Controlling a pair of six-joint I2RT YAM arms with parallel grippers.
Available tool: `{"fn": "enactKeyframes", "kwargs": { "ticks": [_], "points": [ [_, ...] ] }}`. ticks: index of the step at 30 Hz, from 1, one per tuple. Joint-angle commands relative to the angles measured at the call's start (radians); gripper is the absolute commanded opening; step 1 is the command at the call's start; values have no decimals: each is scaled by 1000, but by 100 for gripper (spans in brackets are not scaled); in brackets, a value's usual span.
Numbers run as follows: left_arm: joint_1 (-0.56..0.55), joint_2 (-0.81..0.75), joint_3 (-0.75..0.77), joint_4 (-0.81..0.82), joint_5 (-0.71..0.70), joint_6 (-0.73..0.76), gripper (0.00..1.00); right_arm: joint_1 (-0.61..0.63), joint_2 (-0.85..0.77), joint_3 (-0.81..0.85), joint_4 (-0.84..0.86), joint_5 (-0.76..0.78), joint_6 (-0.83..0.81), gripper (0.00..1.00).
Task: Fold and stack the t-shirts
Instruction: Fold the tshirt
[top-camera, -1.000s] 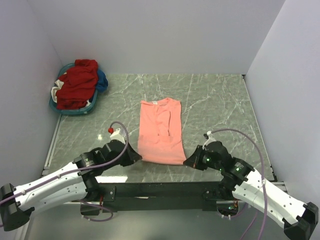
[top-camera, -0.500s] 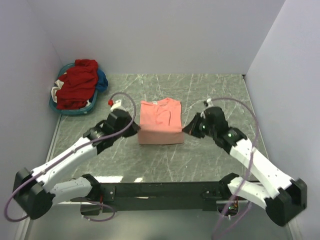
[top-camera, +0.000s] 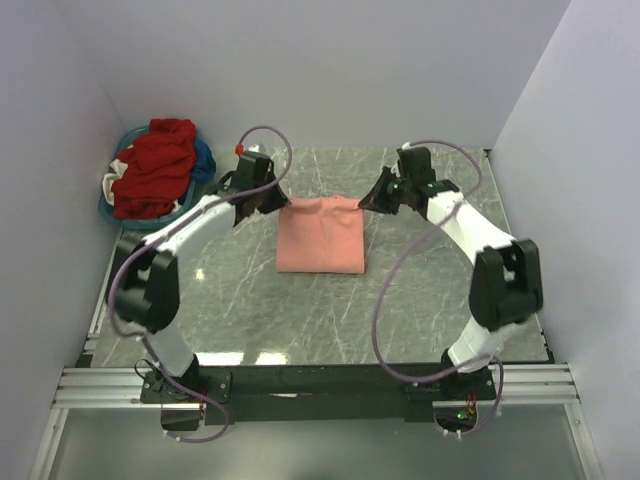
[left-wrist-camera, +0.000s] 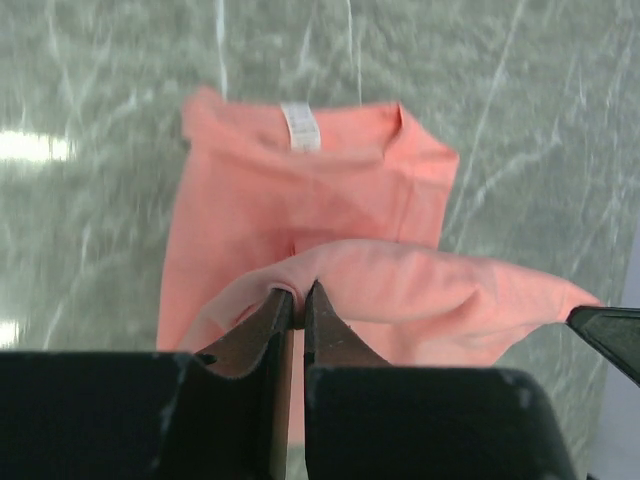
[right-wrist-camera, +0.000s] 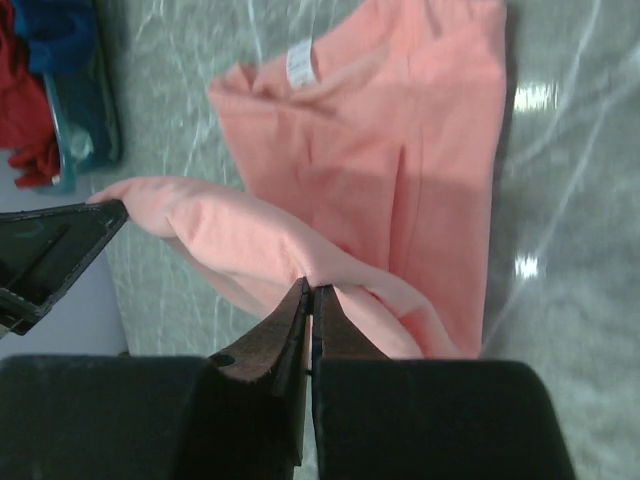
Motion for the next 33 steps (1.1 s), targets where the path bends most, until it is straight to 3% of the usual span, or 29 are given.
{"fn": "enactKeyframes", "kwargs": {
  "ticks": [1,7,8,9,11,13,16,18,21,24,25,28,33],
  "points": [
    [52,112,131,55,72,44,0,-41,132,129,35,-81,-22,0],
    [132,381,373,31,176,87,4,-87,417,390,-20,-127,-41,0],
    [146,424,419,26,186,102,17,-89,483,472,-51,-121,-55,4],
    [153,436,436,27,201,106,25,-95,508,507,-85,-121,-58,18],
    [169,442,458,29,219,120,47,-104,543,563,-105,-107,-78,30],
    [189,426,459,46,245,131,56,-109,540,577,-129,-75,-91,41],
    [201,367,429,60,238,125,60,-107,469,536,-145,-10,-104,44],
    [201,317,383,69,242,104,58,-97,426,498,-142,39,-108,44],
    [184,242,268,109,255,44,47,-58,317,375,-91,62,-101,43],
    [149,191,160,159,232,13,32,12,231,251,-27,56,-83,42],
    [140,186,142,167,229,-4,20,35,212,231,-22,59,-80,42],
    [102,185,83,192,241,-27,5,103,191,159,21,47,-49,41],
    [28,182,-39,244,222,-54,1,144,186,10,122,10,-19,39]
  ]
}}
